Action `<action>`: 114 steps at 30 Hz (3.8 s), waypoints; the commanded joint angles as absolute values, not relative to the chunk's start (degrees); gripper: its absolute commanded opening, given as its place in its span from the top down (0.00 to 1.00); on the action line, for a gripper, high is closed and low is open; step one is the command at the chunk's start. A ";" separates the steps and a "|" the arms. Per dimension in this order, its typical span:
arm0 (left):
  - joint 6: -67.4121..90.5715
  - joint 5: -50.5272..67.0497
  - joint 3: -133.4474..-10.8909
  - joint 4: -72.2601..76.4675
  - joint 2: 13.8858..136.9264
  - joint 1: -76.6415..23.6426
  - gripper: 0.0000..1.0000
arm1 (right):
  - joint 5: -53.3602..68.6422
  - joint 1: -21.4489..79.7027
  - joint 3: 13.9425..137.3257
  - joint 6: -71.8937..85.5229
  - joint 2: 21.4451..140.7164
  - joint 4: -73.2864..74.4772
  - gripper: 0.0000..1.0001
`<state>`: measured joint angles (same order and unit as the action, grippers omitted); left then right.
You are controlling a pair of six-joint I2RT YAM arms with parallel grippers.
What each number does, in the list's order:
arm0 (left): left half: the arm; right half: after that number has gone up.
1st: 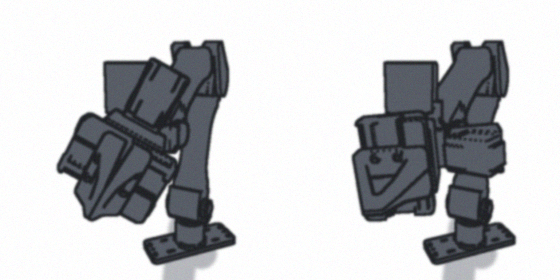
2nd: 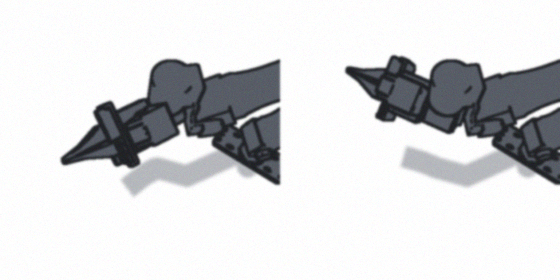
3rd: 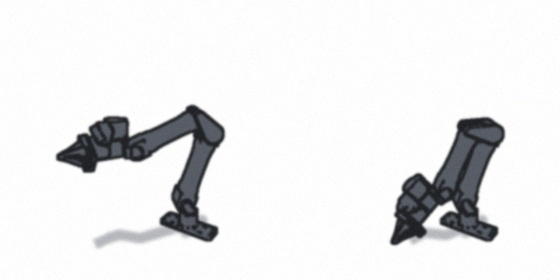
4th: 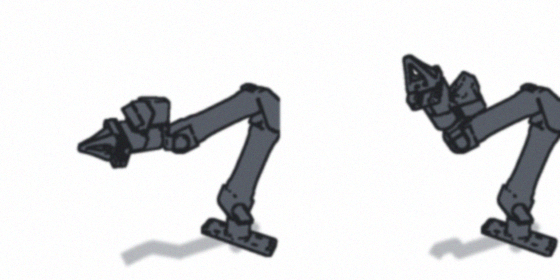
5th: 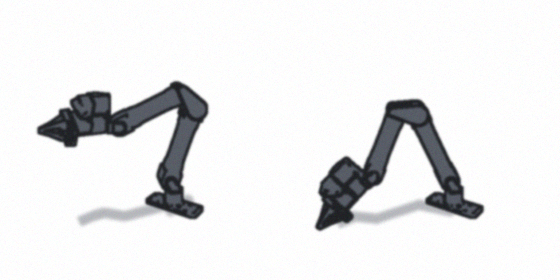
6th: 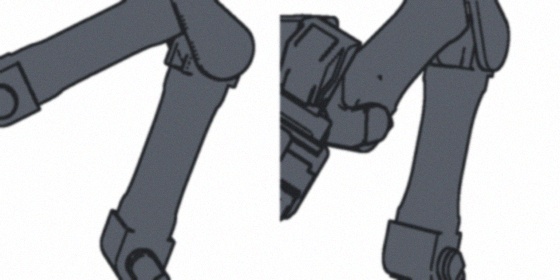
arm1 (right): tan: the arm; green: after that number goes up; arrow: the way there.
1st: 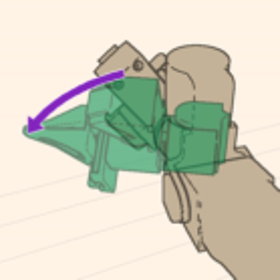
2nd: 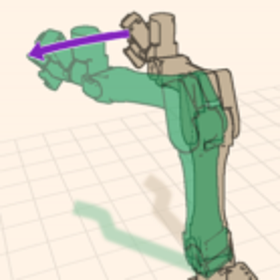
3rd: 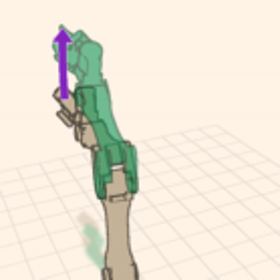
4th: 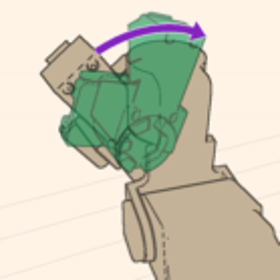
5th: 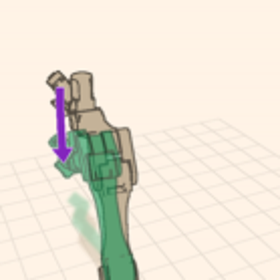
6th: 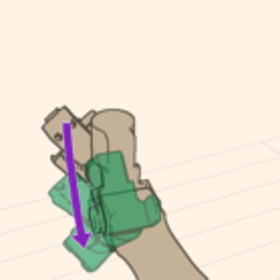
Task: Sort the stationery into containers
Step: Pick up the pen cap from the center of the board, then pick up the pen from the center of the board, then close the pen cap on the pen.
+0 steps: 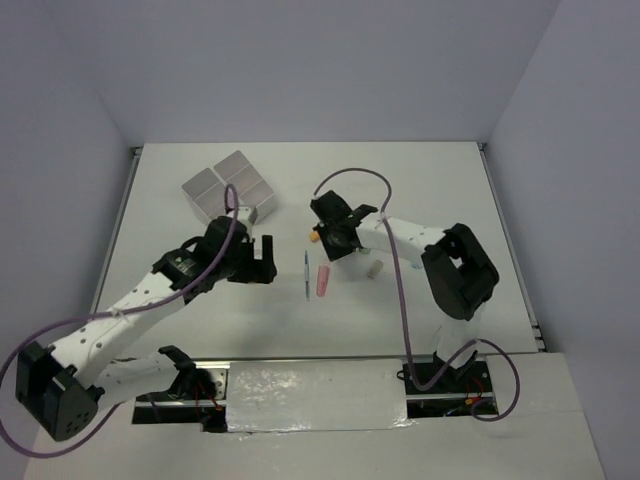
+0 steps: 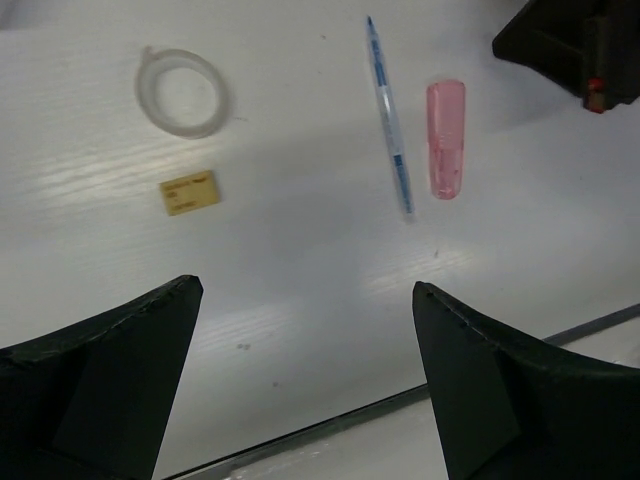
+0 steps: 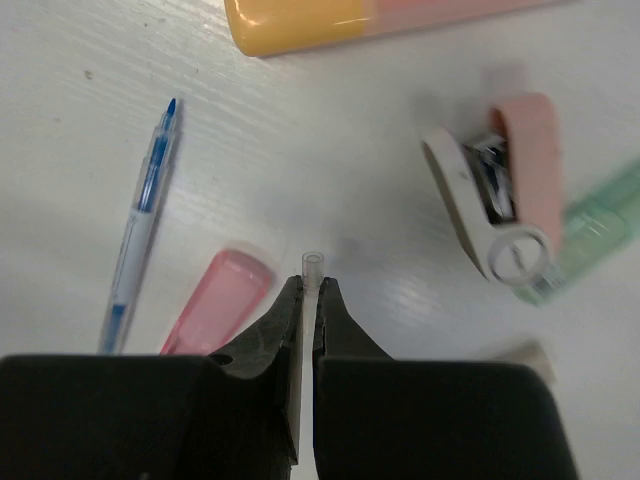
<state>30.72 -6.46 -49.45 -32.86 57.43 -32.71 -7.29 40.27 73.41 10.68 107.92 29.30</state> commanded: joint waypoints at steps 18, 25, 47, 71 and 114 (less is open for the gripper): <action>47.28 -20.91 -70.31 -27.94 99.92 -47.37 0.29 | -15.12 39.37 58.90 22.24 58.89 35.68 1.00; 49.13 -23.11 -70.75 -29.44 104.24 -48.08 0.30 | -11.52 39.38 56.34 21.62 55.99 33.14 1.00; 48.69 -21.80 -69.79 -27.77 109.95 -48.08 0.76 | -6.42 39.37 54.58 21.44 53.88 30.24 1.00; 42.71 0.16 -30.87 20.97 57.16 -49.48 1.00 | 3.42 39.90 46.24 32.60 43.24 -1.19 1.00; 44.65 14.76 -18.46 59.85 51.86 -53.70 1.00 | 2.02 50.98 33.84 34.63 39.28 -23.47 1.00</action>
